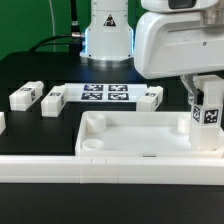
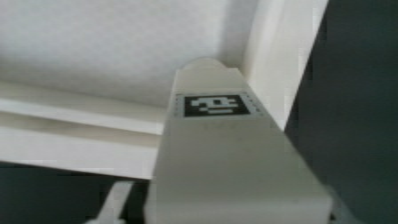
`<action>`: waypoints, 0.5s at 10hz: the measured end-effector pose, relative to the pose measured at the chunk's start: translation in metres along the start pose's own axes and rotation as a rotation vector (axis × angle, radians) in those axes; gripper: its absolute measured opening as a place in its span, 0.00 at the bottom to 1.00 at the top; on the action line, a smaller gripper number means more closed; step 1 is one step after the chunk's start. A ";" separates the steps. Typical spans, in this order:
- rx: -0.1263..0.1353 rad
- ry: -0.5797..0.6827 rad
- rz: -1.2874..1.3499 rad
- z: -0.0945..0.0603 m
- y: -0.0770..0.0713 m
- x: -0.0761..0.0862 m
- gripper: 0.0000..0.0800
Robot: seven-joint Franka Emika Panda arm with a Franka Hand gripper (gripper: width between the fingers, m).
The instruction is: Assemble desk
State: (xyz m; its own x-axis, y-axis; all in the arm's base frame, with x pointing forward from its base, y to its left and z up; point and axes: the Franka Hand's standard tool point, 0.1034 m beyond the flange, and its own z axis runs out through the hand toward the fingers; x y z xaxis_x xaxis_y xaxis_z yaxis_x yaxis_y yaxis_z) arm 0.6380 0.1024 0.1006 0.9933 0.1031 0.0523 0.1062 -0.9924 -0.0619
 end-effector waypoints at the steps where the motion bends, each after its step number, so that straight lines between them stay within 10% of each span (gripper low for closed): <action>1: 0.000 0.000 0.038 0.000 0.000 0.000 0.36; 5: -0.008 0.013 0.353 0.000 0.005 -0.002 0.36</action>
Offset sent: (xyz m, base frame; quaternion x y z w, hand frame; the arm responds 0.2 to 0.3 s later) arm -0.0147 -0.0035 -0.0045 0.0027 -0.0002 0.2719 0.9623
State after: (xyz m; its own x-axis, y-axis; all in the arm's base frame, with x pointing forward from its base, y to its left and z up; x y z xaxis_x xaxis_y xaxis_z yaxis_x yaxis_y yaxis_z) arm 0.6367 0.0970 0.0999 0.9681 -0.2470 0.0415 -0.2437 -0.9673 -0.0708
